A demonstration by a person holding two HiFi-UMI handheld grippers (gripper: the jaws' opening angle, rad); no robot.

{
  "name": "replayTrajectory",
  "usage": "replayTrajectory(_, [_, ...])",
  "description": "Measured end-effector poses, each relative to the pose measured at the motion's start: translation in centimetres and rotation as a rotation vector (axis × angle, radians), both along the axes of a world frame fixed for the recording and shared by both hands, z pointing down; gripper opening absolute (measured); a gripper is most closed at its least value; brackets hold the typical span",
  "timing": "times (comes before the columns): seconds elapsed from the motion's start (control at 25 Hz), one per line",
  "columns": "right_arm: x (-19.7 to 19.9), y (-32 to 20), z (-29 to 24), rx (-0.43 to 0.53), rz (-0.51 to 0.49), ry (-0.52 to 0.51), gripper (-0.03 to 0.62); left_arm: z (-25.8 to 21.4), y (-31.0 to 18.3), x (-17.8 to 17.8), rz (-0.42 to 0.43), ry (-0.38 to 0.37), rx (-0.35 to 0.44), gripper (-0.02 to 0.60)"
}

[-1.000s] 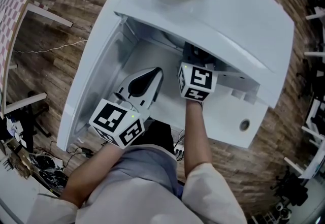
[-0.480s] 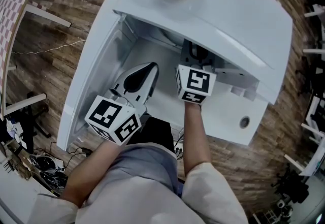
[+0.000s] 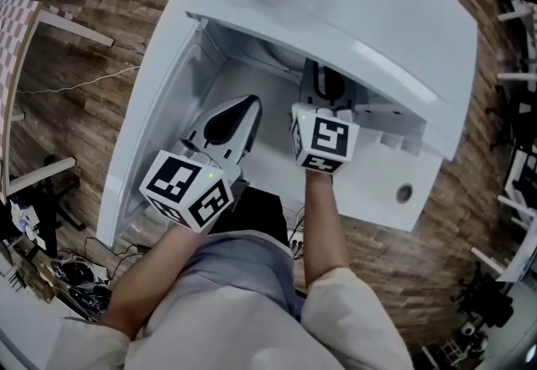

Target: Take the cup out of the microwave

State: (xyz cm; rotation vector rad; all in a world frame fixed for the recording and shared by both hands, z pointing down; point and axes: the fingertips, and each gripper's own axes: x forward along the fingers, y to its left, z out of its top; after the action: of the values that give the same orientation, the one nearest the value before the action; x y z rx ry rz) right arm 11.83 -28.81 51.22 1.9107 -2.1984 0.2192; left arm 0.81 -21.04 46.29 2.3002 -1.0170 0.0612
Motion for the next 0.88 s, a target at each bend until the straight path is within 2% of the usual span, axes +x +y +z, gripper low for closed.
replayTrajectory(0.88, [-0.1, 4.0, -2.0, -0.003, 0.007, -0.022, 0.069, -2.0, 0.6, 0.0, 0.027, 0.02, 0.042, 0.011])
